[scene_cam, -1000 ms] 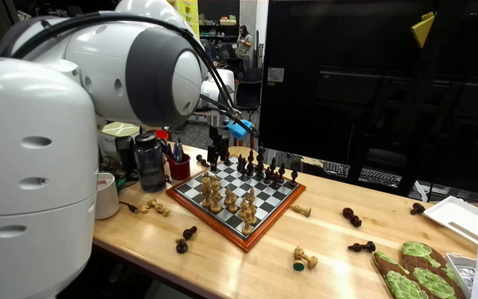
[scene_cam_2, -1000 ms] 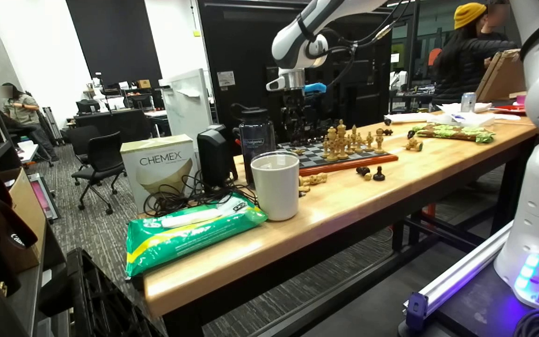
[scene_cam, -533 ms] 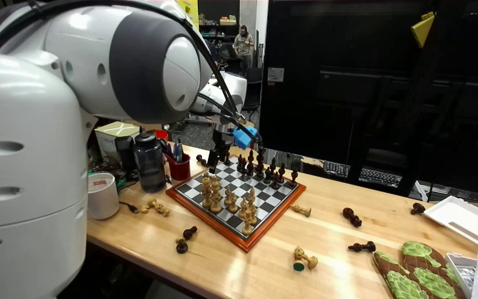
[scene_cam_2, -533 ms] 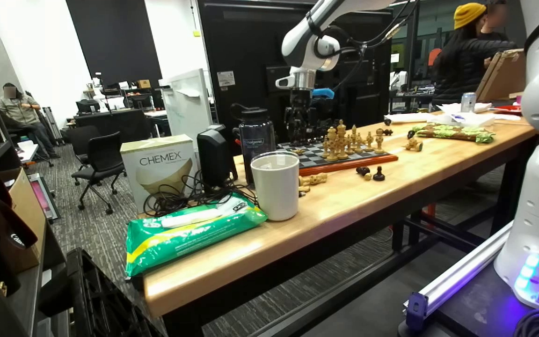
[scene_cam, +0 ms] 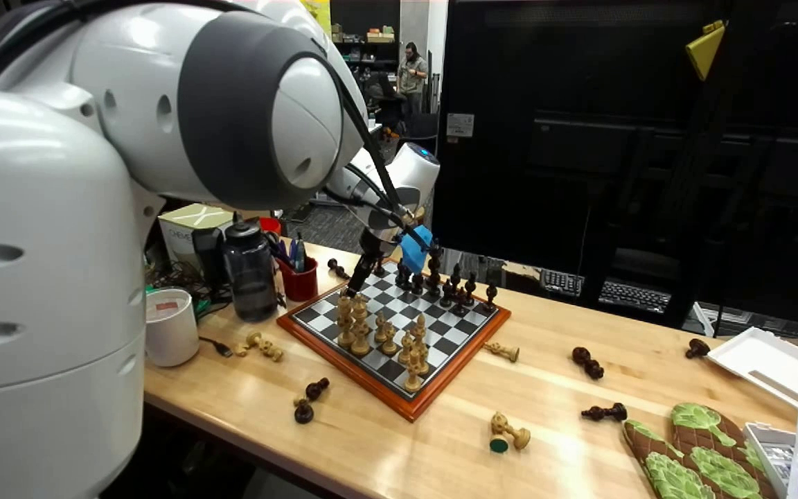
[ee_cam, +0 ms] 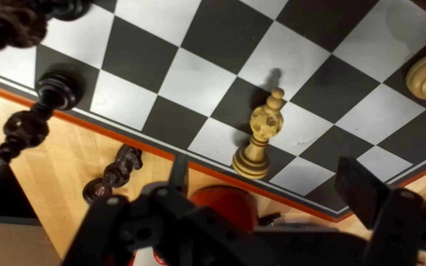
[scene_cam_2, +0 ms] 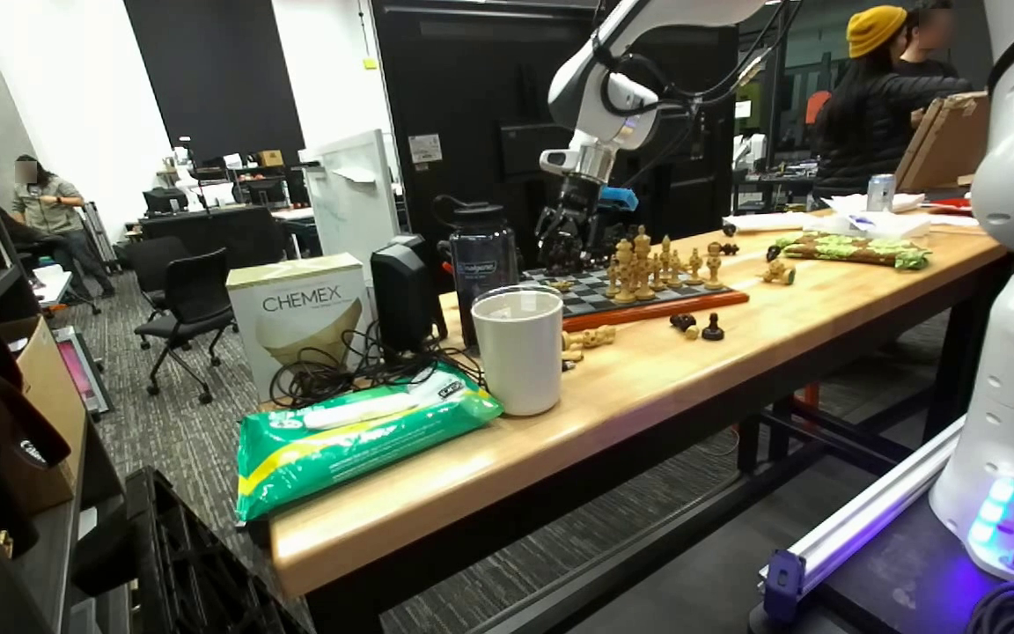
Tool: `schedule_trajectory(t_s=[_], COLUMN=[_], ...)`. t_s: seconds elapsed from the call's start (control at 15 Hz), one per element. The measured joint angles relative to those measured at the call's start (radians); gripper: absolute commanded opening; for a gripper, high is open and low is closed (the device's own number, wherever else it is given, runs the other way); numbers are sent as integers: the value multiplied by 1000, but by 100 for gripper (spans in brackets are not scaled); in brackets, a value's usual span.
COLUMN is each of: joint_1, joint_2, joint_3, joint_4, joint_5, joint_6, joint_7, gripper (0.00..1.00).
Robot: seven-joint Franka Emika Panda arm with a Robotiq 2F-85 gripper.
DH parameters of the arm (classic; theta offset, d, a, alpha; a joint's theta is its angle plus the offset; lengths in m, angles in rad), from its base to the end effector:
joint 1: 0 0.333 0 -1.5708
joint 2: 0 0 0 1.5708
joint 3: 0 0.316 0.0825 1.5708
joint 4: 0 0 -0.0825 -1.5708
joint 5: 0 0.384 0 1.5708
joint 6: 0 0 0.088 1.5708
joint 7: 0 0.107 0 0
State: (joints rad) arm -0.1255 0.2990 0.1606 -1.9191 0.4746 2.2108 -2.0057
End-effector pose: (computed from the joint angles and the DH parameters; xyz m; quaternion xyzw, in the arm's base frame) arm 0.6167 0.0321 0.3432 -0.6284 -0.7487 -0.1736 0.1203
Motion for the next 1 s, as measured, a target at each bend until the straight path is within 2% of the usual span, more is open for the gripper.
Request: schedule_trajectory(t_s=[0.33, 1.0], joint_1=[-20, -20], joint_2=[-2, 4], joint_3=[-11, -40], joint_4=[-17, -38], joint_5=[110, 171], joint_6=[-30, -51], joint_7=[-101, -143], gripper=[100, 100])
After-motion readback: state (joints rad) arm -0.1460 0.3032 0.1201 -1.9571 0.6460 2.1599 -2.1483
